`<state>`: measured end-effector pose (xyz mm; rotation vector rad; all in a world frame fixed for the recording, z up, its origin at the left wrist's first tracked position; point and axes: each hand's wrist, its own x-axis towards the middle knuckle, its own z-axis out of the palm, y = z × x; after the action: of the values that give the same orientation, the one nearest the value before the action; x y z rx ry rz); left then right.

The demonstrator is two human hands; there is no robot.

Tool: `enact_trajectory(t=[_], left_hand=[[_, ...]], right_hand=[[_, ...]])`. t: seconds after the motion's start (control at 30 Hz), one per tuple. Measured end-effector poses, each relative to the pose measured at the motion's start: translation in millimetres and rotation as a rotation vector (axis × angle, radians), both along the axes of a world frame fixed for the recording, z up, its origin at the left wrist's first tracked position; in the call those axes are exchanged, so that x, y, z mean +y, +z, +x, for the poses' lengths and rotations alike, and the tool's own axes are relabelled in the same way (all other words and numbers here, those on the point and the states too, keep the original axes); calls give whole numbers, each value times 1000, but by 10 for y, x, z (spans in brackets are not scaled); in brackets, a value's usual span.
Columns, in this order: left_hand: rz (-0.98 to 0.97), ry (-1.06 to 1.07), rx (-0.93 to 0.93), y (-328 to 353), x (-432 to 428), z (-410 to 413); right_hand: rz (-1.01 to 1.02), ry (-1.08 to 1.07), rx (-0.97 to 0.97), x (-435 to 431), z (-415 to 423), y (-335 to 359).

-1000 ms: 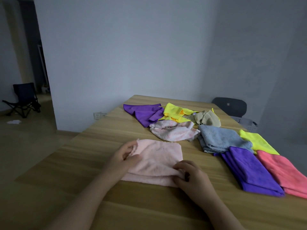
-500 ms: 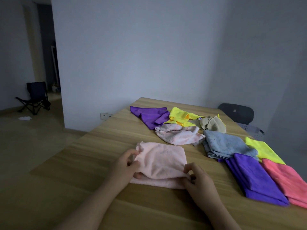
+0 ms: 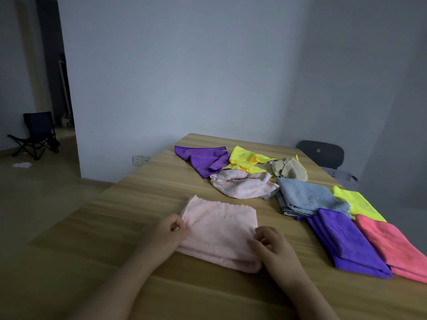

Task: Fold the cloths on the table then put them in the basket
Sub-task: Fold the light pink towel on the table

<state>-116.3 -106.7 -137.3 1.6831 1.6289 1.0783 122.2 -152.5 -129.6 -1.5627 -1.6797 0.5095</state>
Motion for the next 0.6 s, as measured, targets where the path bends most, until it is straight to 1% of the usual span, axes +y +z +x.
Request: enact_trajectory(t=[0.07,0.1,0.13,0.2,0.23,0.27,0.3,0.33,0.37,0.4,0.43,0.47,0.5,0.53,0.57,0.6], left_hand=[[52,24,77,-26,9,-3],[58,37,120,-36,24,-13],[48,60,155,-34,37,-24],[21,141,255,-6,33,-29],[60,198,365,18,17,-28],[137,250,486,36,0,-21],[247,281,546,39,-11,-11],[356,252,525,36,-24,10],[394,167,467,40,-48,45],[381,59,403,34,-77,91],[319,-46,407,4,-100,144],[233,-122,502,-45,-99,198],[177,-174,643,-89,-76,234],[160,-227,754,-116,-44,251],[152,-294,810,-122,-7,255],[149,-369,827,-104,23,244]], right_hand=[[-17,-60,-145,-7,-19,0],[-38,-58,-216,-14,-33,-2],[-59,-40,-244,-20,-50,-1],[-105,20,-191,-22,-82,14],[-118,60,-161,-29,-95,23],[-127,101,-138,-41,-109,33],[-136,142,-110,-50,-125,43],[-139,181,-79,-61,-139,50],[-137,214,-46,-74,-154,56],[-121,230,-23,-77,-167,55],[-89,223,-7,-74,-174,51],[-31,193,-11,-61,-168,41],[41,145,-42,-42,-157,29],[108,89,-102,-16,-136,15],[151,31,-177,5,-119,14],[168,-18,-252,22,-95,16]])
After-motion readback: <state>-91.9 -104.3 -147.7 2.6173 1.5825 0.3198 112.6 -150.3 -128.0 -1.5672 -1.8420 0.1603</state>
